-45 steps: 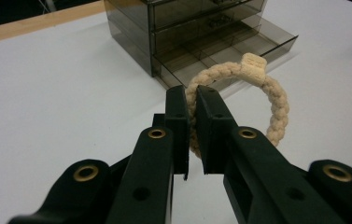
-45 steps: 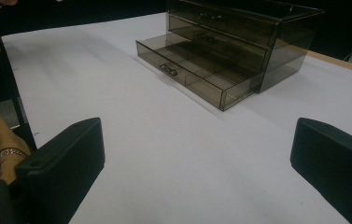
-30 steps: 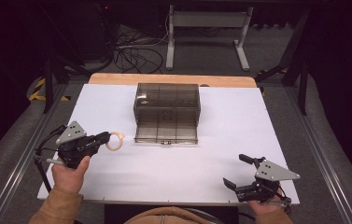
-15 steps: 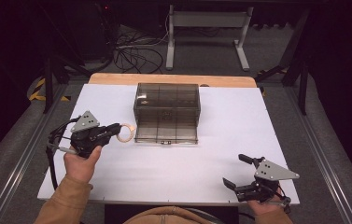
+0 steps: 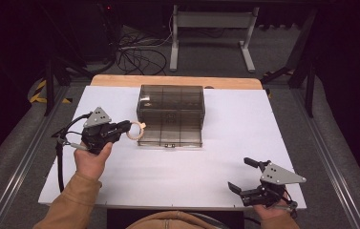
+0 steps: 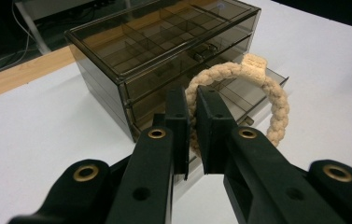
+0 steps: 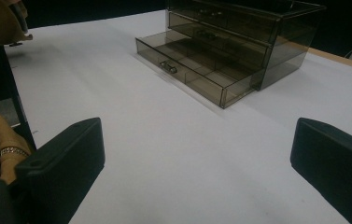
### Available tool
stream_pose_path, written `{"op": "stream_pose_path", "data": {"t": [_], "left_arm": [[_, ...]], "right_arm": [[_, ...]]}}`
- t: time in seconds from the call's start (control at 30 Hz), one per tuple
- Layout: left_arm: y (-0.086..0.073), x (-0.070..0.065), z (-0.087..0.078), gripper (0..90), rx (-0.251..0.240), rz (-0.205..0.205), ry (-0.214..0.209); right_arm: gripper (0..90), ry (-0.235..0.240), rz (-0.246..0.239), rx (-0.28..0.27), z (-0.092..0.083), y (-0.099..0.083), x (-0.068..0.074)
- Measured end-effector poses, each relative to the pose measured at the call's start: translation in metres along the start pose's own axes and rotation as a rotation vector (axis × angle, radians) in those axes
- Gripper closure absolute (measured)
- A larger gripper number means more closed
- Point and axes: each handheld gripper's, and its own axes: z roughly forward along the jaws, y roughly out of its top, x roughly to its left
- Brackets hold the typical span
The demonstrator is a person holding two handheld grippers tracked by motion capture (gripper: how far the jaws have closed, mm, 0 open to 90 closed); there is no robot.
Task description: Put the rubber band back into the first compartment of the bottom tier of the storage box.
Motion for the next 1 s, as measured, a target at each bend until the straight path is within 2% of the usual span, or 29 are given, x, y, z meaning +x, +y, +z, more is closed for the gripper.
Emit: {"op": "stream_pose_path", "data": {"t": [0.47,0.67,1.0], "left_arm": [[0.007,0.002,0.02,83.4,0.02,0.003,-0.001],[0.007,0.004,0.027,83.4,0.025,-0.009,-0.002],[0.01,0.003,0.042,83.4,0.049,0.015,0.014]], "right_arm": [[3.5,0.001,-0.001,0.0,0.0,0.0,0.0],[3.5,0.002,-0.001,0.0,0.0,0.0,0.0],[3.5,0.004,-0.002,0.001,0.0,0.0,0.0]]}}
